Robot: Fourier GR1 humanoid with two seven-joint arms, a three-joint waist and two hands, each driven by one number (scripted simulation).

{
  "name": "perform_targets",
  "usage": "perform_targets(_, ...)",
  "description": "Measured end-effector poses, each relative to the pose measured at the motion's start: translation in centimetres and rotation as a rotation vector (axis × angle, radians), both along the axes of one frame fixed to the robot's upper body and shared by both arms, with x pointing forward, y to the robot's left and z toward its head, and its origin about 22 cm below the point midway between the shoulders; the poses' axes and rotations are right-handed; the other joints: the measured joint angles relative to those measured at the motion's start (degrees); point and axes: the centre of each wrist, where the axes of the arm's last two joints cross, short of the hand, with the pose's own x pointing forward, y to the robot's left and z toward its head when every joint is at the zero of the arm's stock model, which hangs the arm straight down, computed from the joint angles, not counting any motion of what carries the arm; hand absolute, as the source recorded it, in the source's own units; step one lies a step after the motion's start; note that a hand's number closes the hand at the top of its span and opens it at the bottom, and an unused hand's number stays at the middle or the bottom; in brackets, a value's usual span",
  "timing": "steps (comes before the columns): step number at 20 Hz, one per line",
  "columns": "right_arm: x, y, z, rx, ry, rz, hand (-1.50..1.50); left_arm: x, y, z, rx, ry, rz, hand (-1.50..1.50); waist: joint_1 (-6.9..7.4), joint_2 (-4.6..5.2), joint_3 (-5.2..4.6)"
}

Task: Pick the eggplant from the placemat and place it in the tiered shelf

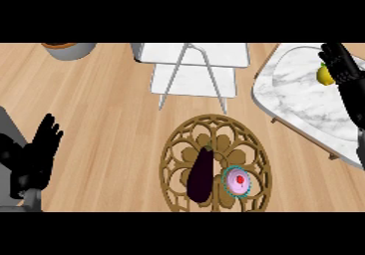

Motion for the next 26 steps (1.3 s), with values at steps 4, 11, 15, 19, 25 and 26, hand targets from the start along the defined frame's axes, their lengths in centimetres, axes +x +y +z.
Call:
perform_targets(4, -1.5, 1.4, 0.2, -0.022, 0.016, -0.148, 1.50, -0.7, 0.7, -0.8, -0.006, 0.039, -0.020, 0.00, -2.42, 0.30, -0.03)
perform_targets(11, -6.1, -1.5, -5.4, -0.137, 0.331, -0.591, -1.50, -1.8, 0.9, -1.8, -0.040, 0.112, -0.066, 0.00, -7.63, 0.12, -0.27)
perform_targets(15, -10.2, 1.4, -5.8, -0.105, 0.392, -0.651, -1.50, -1.5, 0.6, -1.9, -0.055, 0.119, -0.106, 0.00, -6.89, 0.11, -0.04)
perform_targets(19, -14.1, 5.1, -4.0, -0.113, 0.437, -0.578, -1.50, -0.8, 0.1, -1.8, -0.062, 0.123, -0.145, 0.00, -5.67, 0.31, 0.05)
perform_targets(25, -17.5, 9.3, 1.1, -0.145, 0.518, -0.460, -1.50, 0.0, -0.6, -1.8, -0.062, 0.108, -0.184, 0.00, -3.46, 0.69, 0.09)
perform_targets(26, -17.8, 9.9, 1.7, -0.158, 0.534, -0.443, -1.50, 0.2, -0.8, -1.8, -0.064, 0.107, -0.191, 0.00, -3.14, 0.76, 0.09)
